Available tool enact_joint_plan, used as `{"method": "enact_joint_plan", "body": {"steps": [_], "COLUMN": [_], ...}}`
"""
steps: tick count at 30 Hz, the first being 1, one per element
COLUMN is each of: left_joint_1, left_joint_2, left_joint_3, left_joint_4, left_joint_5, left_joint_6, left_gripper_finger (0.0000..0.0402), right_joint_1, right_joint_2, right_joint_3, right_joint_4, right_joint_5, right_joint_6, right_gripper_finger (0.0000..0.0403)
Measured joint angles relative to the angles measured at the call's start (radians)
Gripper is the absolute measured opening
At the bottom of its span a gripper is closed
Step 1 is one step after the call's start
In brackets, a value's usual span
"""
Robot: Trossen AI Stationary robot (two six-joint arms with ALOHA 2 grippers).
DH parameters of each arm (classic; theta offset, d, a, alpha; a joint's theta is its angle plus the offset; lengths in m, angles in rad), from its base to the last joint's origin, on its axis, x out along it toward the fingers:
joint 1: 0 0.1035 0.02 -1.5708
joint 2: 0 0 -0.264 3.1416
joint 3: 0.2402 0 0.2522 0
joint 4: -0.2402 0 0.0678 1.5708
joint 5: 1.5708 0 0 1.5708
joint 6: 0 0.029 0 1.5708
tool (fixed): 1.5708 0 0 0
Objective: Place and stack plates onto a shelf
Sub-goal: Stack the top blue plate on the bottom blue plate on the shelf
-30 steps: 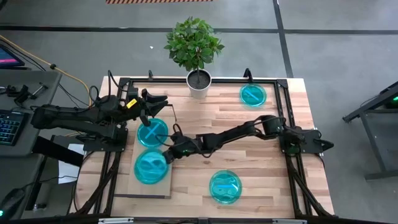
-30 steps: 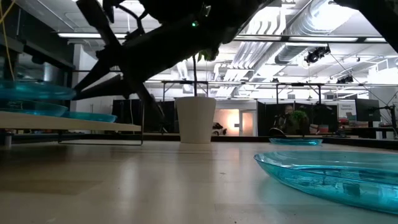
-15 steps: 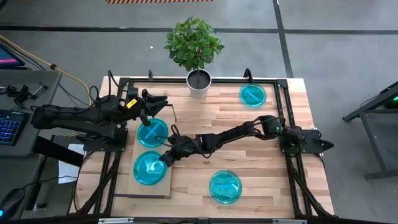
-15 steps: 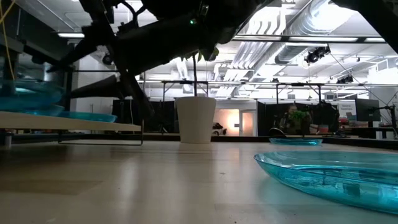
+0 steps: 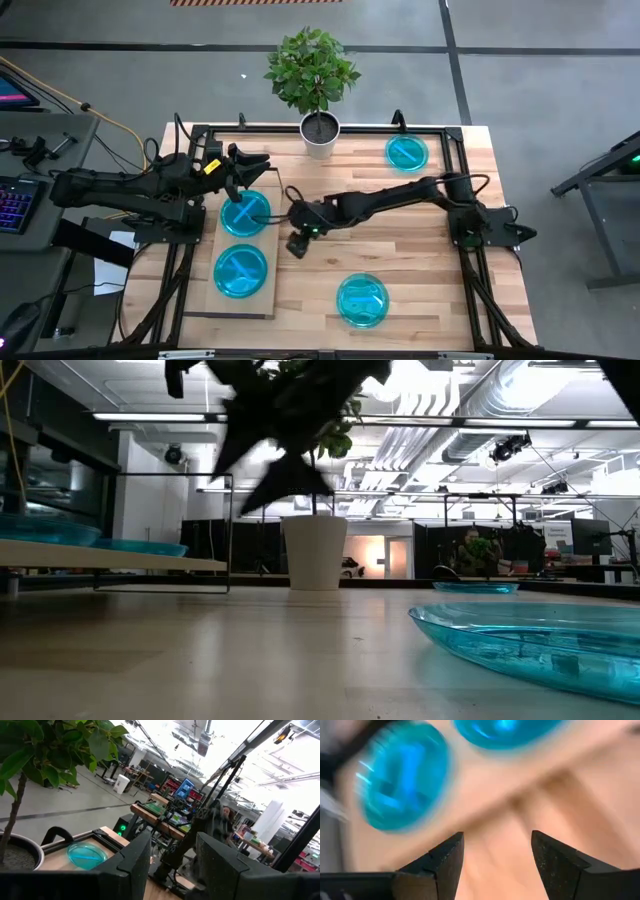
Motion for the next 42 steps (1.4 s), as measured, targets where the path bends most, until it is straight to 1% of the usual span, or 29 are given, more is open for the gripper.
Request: {"method": "enact_joint_plan", "body": {"steps": [2, 3, 5, 7, 10, 12, 15, 18, 21, 24, 27, 32, 35, 39, 41, 42], "left_joint_1": [0.000, 0.000, 0.000, 0.000, 0.000, 0.000, 0.000, 0.000, 0.000, 0.000, 0.000, 0.000, 0.000, 0.000, 0.000, 0.000], "left_joint_2": [0.000, 0.000, 0.000, 0.000, 0.000, 0.000, 0.000, 0.000, 0.000, 0.000, 0.000, 0.000, 0.000, 0.000, 0.000, 0.000], "left_joint_3": [0.000, 0.000, 0.000, 0.000, 0.000, 0.000, 0.000, 0.000, 0.000, 0.000, 0.000, 0.000, 0.000, 0.000, 0.000, 0.000], "left_joint_4": [-0.001, -0.001, -0.004, -0.010, -0.017, -0.016, -0.016, -0.016, -0.019, -0.019, -0.020, -0.021, -0.029, -0.063, -0.090, -0.106], "left_joint_5": [0.000, 0.000, 0.000, 0.000, 0.000, 0.000, 0.000, -0.002, -0.002, -0.002, -0.002, -0.003, -0.002, 0.004, 0.044, 0.081], "left_joint_6": [0.000, 0.000, 0.000, 0.000, 0.000, 0.000, 0.001, 0.013, 0.026, 0.026, 0.027, 0.037, 0.076, 0.078, 0.078, 0.079], "left_gripper_finger": [0.0147, 0.0147, 0.0147, 0.0147, 0.0147, 0.0147, 0.0147, 0.0147, 0.0147, 0.0147, 0.0147, 0.0147, 0.0147, 0.0147, 0.0147, 0.0147], "right_joint_1": [0.008, 0.009, 0.011, 0.017, 0.032, 0.051, 0.088, 0.130, 0.172, 0.197, 0.198, 0.161, 0.127, 0.053, 0.001, -0.029], "right_joint_2": [-0.034, -0.051, -0.098, -0.169, -0.307, -0.408, -0.554, -0.670, -0.749, -0.784, -0.788, -0.781, -0.781, -0.781, -0.781, -0.781], "right_joint_3": [-0.001, -0.016, -0.082, -0.194, -0.410, -0.563, -0.763, -0.918, -1.024, -1.081, -1.097, -1.097, -1.097, -1.097, -1.089, -1.079], "right_joint_4": [-0.143, -0.193, -0.237, -0.232, -0.169, -0.092, 0.059, 0.183, 0.278, 0.302, 0.303, 0.340, 0.389, 0.448, 0.453, 0.440], "right_joint_5": [0.055, 0.063, 0.056, 0.050, 0.070, 0.081, 0.134, 0.218, 0.315, 0.402, 0.449, 0.517, 0.566, 0.622, 0.641, 0.641], "right_joint_6": [-0.042, -0.057, -0.056, -0.018, 0.101, 0.209, 0.390, 0.575, 0.705, 0.811, 0.875, 0.912, 0.912, 0.918, 0.942, 0.946], "right_gripper_finger": [0.0216, 0.0216, 0.0216, 0.0216, 0.0216, 0.0216, 0.0216, 0.0216, 0.0216, 0.0216, 0.0216, 0.0216, 0.0216, 0.0216, 0.0216, 0.0216]}}
